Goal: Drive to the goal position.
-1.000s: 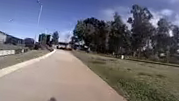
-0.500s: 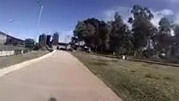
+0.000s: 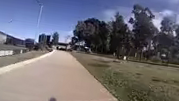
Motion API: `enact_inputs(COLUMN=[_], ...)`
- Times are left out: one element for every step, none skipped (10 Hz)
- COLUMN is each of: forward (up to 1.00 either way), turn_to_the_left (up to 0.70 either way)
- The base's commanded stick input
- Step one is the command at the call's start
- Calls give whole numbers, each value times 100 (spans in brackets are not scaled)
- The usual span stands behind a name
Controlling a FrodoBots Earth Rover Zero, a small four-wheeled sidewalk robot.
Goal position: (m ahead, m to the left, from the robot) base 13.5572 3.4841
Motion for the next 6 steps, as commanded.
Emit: enact_inputs(forward=[100,100,100,100,100,100], turn_to_the_left=[0,10,40,40,40,25])
